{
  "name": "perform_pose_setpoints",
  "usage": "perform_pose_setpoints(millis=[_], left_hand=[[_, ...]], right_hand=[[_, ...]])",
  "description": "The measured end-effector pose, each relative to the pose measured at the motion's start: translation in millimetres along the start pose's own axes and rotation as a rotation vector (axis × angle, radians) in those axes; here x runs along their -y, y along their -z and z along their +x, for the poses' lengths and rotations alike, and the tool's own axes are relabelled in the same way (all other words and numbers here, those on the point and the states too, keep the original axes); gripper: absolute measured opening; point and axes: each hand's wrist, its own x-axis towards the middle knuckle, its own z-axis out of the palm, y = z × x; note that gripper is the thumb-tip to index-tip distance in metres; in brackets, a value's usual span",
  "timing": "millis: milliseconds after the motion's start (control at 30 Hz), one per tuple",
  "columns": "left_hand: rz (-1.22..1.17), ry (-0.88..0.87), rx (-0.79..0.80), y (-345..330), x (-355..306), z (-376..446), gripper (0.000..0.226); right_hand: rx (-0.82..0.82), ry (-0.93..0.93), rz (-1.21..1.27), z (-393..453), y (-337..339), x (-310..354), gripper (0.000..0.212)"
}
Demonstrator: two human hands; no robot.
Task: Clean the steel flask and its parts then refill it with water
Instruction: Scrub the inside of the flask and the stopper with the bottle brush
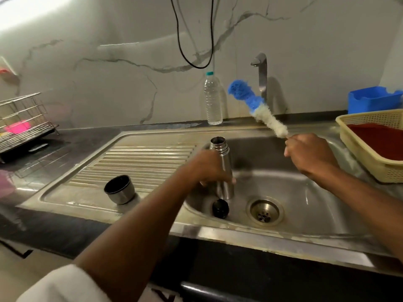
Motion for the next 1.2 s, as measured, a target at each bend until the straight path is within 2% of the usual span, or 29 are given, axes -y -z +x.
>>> perform_pose_setpoints(millis=[100,200,300,400,500,633,700,767,933,1033,1100,1200], left_hand=[[0.058,0.048,-0.243,39.7,35.0,-29.0,0.068],[0.117,0.204,-0.341,64.7,85.3,-66.9,0.084],[0.325,0.384,-0.22,74.7,130.6,-99.7,0.078],[0.343,0.466,-0.096,73.9,155.7,-119.7,0.063],[0.291,0.46,-0.141,72.5,166.4,-123.1,0.055],[0.22,0.405,-0.198,78.3,150.4,-111.2,0.053],[0.109,0.371,-0.245,82.2,130.6,-98.9,0.056],[-0.106,0.308,-0.319,85.8,101.8,-85.8,0.057],[-0.867,0.046,-0.375,73.5,26.1,-55.4,0.055],[-1.278,-0.119,-0.373,56.2,-14.2,-21.0,0.054],[-1.443,-0.183,-0.37,46.7,-35.8,-0.6,0.048],[-1.588,-0.222,-0.38,33.4,-49.3,26.2,0.043]], right_hand=[[0.038,-0.001,0.007,2.6,1.9,0.0,0.027],[0.064,0.006,-0.075,4.5,0.0,-1.6,0.028],[0.064,0.005,-0.144,0.8,2.3,0.9,0.027],[0.037,-0.006,-0.179,5.7,1.9,-8.3,0.024],[0.02,0.005,-0.184,22.8,-4.2,-29.6,0.028],[0.006,0.033,-0.068,-5.8,7.0,1.0,0.021],[-0.02,0.054,-0.032,-4.7,6.0,0.9,0.023],[-0.043,0.101,-0.033,2.3,5.1,-2.6,0.023],[-0.1,0.322,-0.086,3.3,24.1,6.2,0.013],[-0.199,0.361,-0.095,9.5,49.7,1.3,0.014],[-0.261,0.329,-0.038,17.6,63.3,-8.2,0.016],[-0.239,0.336,0.061,17.2,61.9,-11.4,0.021]])
